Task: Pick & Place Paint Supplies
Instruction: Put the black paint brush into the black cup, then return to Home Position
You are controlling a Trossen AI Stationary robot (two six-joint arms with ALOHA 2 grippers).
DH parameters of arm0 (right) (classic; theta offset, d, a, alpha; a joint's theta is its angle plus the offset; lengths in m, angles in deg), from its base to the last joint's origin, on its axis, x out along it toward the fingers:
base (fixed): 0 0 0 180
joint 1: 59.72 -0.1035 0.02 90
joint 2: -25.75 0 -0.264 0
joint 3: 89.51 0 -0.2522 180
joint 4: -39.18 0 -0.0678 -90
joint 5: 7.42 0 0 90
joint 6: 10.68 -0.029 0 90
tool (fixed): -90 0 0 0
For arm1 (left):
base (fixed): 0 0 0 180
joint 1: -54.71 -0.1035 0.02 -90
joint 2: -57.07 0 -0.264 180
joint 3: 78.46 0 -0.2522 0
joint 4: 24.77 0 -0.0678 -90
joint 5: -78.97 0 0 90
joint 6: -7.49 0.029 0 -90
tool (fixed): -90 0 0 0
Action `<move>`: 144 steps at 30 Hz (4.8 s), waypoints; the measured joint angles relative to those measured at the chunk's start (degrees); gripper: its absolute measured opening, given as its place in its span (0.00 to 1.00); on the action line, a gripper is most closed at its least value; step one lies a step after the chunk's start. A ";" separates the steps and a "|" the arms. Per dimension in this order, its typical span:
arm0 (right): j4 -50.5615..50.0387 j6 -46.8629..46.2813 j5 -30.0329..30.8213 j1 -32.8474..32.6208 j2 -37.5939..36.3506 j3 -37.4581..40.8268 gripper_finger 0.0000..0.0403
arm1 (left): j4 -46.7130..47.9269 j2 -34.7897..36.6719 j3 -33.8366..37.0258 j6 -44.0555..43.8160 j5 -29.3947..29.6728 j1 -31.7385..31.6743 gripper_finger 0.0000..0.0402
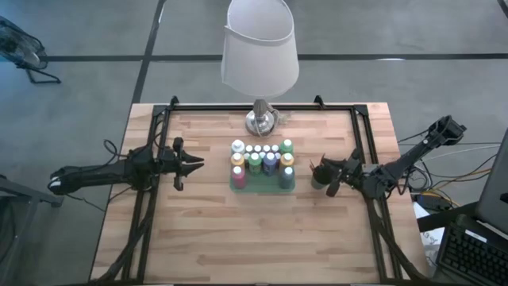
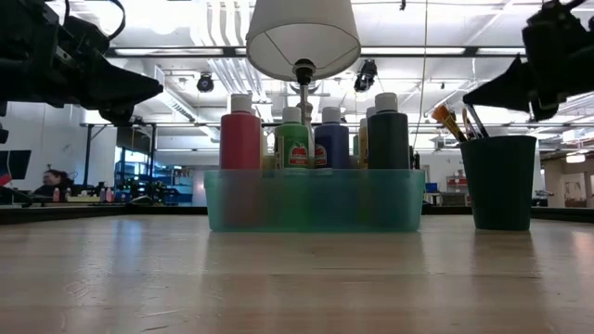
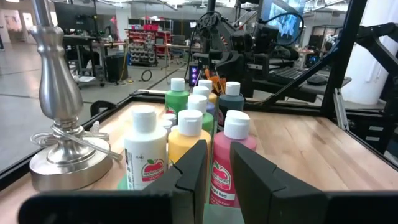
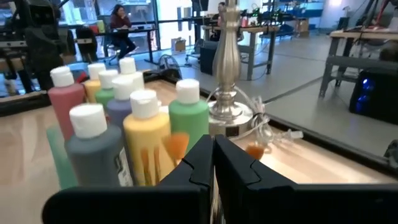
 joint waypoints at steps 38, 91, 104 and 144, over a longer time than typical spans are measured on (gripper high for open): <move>-19.31 24.23 -17.63 1.22 -2.96 -27.73 0.28 | 0.33 0.00 -0.03 0.03 -0.04 0.00 0.19; -55.49 19.58 -60.02 8.59 -38.69 -32.33 0.02 | 0.81 -0.04 -0.04 0.04 -0.04 0.01 0.19; -47.91 22.73 -60.63 8.56 -38.71 -29.06 0.02 | 0.79 -0.02 -0.04 0.04 -0.04 -0.01 0.19; -16.79 19.65 -69.01 29.90 -38.77 -2.69 0.02 | 0.85 -0.01 0.00 0.03 -0.03 -0.01 0.19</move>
